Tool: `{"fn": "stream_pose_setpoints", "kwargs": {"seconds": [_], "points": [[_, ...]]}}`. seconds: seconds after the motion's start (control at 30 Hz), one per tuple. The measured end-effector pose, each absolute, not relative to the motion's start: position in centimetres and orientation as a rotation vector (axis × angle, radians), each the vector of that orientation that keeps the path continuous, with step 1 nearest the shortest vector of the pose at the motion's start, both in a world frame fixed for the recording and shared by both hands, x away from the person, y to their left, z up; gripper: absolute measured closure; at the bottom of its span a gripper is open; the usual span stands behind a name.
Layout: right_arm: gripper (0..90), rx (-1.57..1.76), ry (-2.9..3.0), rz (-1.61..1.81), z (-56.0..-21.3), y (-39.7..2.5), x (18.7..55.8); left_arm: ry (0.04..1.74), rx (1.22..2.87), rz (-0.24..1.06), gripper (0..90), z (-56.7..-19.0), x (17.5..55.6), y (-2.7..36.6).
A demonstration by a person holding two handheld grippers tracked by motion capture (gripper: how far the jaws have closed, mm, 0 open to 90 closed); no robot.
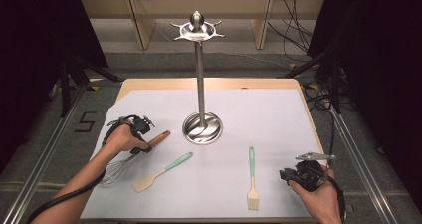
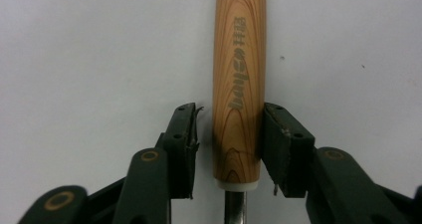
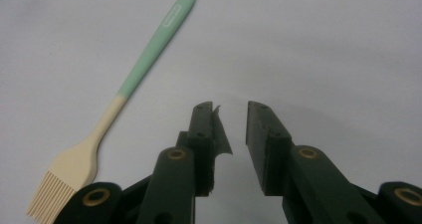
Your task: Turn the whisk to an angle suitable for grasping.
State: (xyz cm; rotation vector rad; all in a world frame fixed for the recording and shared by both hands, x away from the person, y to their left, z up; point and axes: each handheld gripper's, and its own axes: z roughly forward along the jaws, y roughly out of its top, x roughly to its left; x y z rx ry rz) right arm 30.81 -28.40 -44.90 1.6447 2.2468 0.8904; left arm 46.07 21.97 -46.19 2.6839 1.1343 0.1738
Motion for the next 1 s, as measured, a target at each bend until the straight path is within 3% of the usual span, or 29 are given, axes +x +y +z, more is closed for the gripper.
{"fn": "stream_pose_setpoints", "kwargs": {"seconds": [0.17,0.53,0.63,0.77,1.0], "points": [[73.7,1.647,2.246,0.894,-44.9,-28.4,30.8,1.093,2.722,0.171,67.0,-46.0,45.8,21.6],[73.6,1.642,2.248,0.893,-44.9,-28.4,30.8,0.913,2.833,0.093,67.1,-45.8,44.1,20.0],[73.4,1.641,2.243,0.894,-44.8,-28.4,30.8,0.891,2.847,0.107,65.5,-45.8,44.2,19.9],[73.0,1.639,2.239,0.879,-44.9,-28.4,30.8,0.831,2.894,0.143,56.8,-45.4,44.4,19.8],[72.9,1.634,2.242,0.875,-44.9,-28.4,30.8,0.787,2.939,0.117,56.0,-45.6,44.6,19.3]]}}
